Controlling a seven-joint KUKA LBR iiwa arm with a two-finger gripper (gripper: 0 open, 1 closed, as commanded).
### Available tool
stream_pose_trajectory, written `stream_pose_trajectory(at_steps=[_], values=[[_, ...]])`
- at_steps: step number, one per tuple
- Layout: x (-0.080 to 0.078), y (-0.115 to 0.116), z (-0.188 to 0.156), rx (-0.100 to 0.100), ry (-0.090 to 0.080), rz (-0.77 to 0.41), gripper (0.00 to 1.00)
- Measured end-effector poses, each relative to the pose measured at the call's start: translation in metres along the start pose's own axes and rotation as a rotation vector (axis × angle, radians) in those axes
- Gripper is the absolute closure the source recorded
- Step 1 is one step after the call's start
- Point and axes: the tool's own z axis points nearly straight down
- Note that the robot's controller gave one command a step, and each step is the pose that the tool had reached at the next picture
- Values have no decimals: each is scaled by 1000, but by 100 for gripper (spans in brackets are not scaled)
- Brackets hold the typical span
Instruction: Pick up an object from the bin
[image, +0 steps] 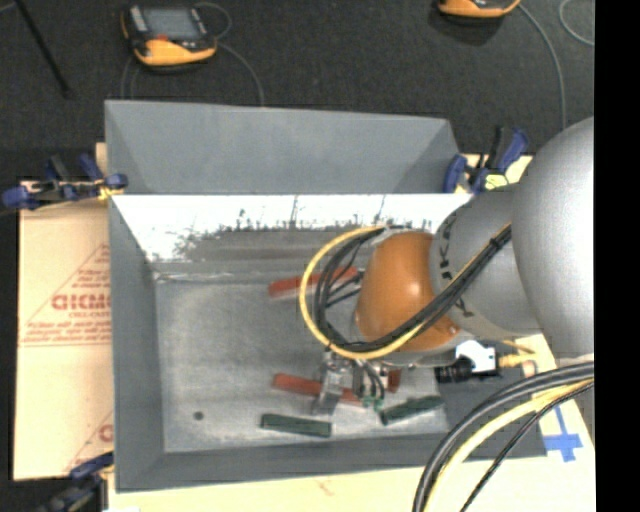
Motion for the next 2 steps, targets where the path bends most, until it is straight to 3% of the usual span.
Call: stream_pose_trajectory(at_steps=[1,2], values=[[-29,18,-95,1,1,39,100],[-29,18,-95,1,1,38,100]])
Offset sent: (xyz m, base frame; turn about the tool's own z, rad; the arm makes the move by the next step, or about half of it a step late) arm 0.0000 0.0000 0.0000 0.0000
